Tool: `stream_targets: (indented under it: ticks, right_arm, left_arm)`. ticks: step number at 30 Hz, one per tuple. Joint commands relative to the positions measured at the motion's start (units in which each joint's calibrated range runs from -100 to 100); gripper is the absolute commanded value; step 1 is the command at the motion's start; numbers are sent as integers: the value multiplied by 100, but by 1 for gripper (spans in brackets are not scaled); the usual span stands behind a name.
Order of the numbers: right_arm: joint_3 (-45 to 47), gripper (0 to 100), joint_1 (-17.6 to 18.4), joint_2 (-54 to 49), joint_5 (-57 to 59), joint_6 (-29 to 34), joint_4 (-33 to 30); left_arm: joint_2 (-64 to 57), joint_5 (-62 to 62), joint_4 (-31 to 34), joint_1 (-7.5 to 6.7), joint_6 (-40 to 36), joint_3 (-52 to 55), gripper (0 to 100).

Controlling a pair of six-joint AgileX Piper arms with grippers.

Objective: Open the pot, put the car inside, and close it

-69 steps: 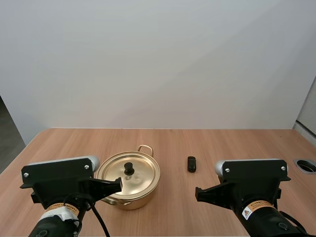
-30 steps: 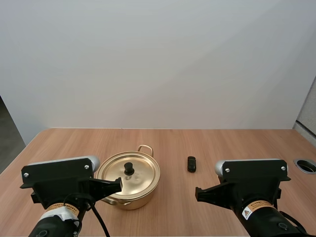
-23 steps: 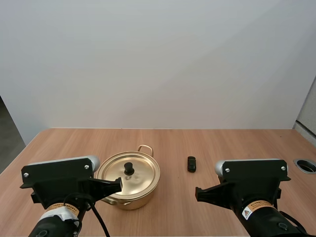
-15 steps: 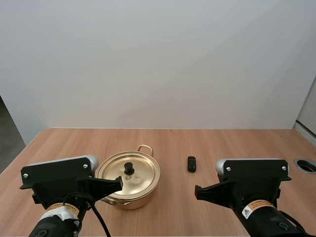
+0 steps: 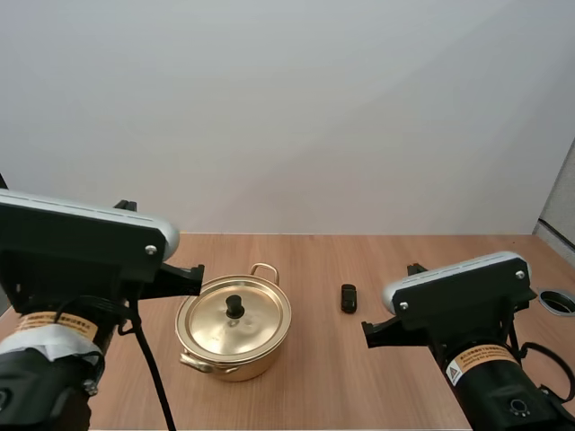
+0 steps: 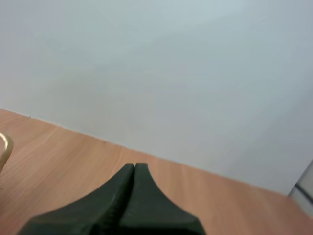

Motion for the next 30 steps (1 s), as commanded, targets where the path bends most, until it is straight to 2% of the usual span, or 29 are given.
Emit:
stream_targets:
  ticks: [1, 6, 11, 15, 19, 23, 26, 30]
  right_arm:
    - [-627, 0, -1, 0, 1156, 37, -1623]
    - [-1626, 0, -1, 0, 2642, 144, -945]
    - [-1900, 0, -1, 58, 3395, -126, -375]
    - [-1900, 0, -1, 453, 3954, -1315, 690]
    - [-1914, 0, -1, 758, 4422, -2187, 1495]
    - [-1914, 0, -45, 758, 4440, -2278, 1604]
    - [-1914, 0, -86, 758, 4440, -2278, 1612]
    - [-1914, 0, -86, 758, 4440, -2278, 1612]
  left_arm:
    - [0, 271, -18, 6, -554, -225, 0]
    - [0, 521, -7, 6, -519, -225, 0]
    - [226, 81, -274, 6, -143, -225, 0]
    - [1011, 743, -755, 6, 606, -241, 0]
    - [2092, 2300, -1493, 16, 1612, -645, 0]
    - [3071, 2979, -1866, 16, 2079, -1398, 0]
    - [3635, 3027, -1961, 16, 2209, -1864, 0]
    - [4388, 3764, -2279, 16, 2287, -2456, 0]
